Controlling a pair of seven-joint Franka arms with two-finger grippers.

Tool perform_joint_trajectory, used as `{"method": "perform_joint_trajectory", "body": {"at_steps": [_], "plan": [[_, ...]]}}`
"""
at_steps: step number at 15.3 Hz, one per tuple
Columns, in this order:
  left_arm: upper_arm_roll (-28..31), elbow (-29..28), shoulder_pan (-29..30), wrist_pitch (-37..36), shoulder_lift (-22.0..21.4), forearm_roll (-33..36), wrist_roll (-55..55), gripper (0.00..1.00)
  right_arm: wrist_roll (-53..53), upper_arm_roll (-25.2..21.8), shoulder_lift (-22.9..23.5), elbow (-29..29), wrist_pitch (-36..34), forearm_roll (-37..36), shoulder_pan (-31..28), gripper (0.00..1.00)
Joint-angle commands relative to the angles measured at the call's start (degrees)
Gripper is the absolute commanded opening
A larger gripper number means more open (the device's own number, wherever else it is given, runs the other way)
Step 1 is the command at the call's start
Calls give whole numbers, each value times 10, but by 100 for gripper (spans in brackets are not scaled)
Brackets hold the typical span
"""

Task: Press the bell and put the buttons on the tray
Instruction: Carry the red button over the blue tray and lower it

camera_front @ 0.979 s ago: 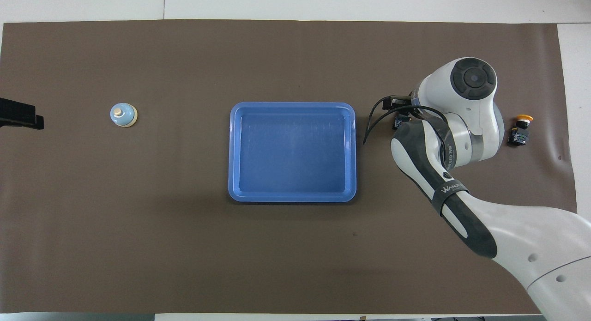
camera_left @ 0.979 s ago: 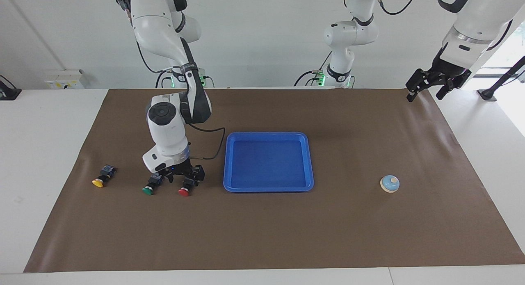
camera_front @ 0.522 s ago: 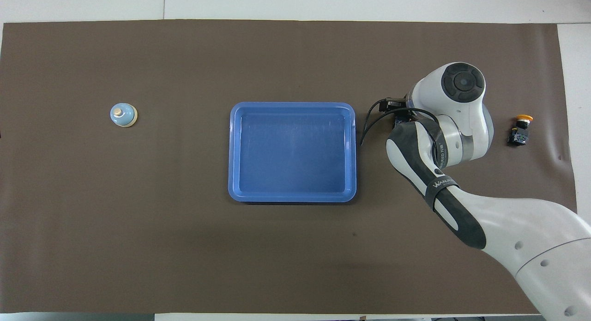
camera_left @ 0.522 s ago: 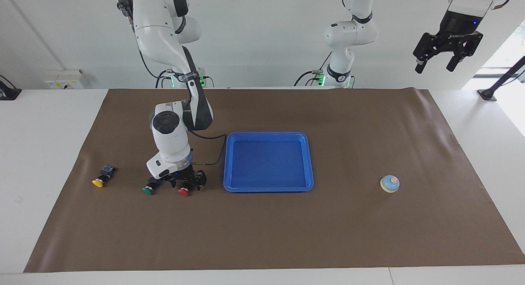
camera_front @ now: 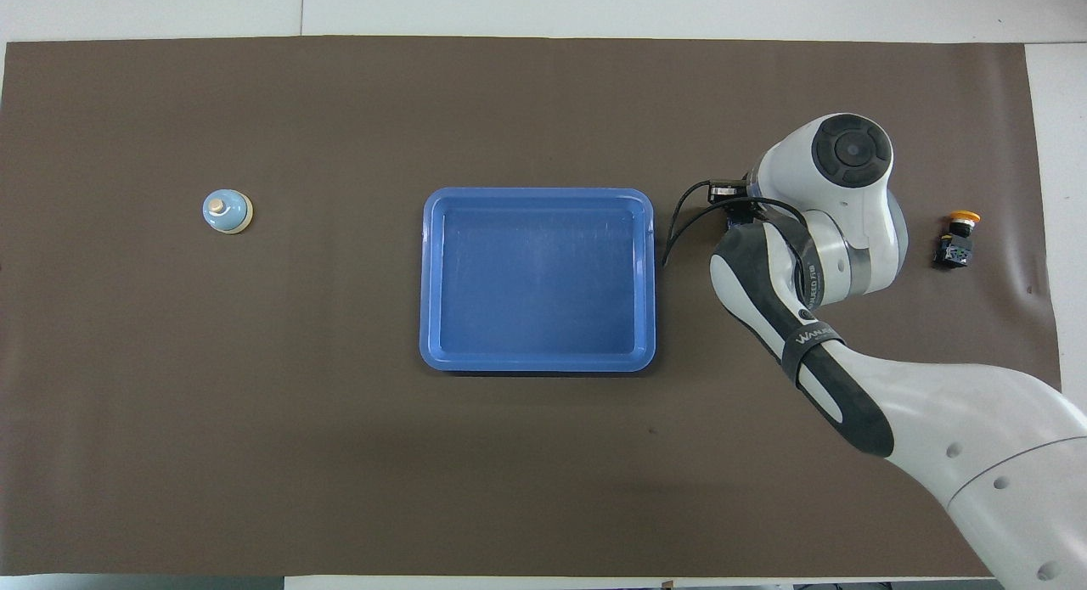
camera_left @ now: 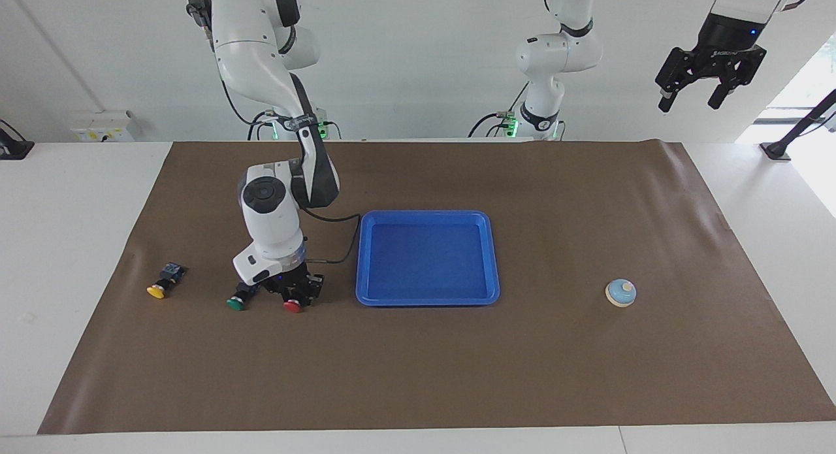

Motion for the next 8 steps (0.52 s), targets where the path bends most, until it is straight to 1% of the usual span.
{"method": "perform_joint_trajectory", "body": {"at_steps": [1,3,5,7,8], "plan": [[2,-2,-2,-10,-4,4,-4,100,8,3,3,4,2,-3,-2,0],[2,-2,-2,-10,-4,4,-4,100,8,3,-3,7,-8,-3,-2,0],[2,-1,-2,-10,-4,4,-4,100,7,3,-12,24,-41,-3,-3,0],[2,-1,-2,-10,-4,4,-4,100,8,9,-15,91,-130,-2,-2,0],[2,-2,-2,-10,-4,4,-4,100,11,22,-14,127,-173,1,-2,0]]}}
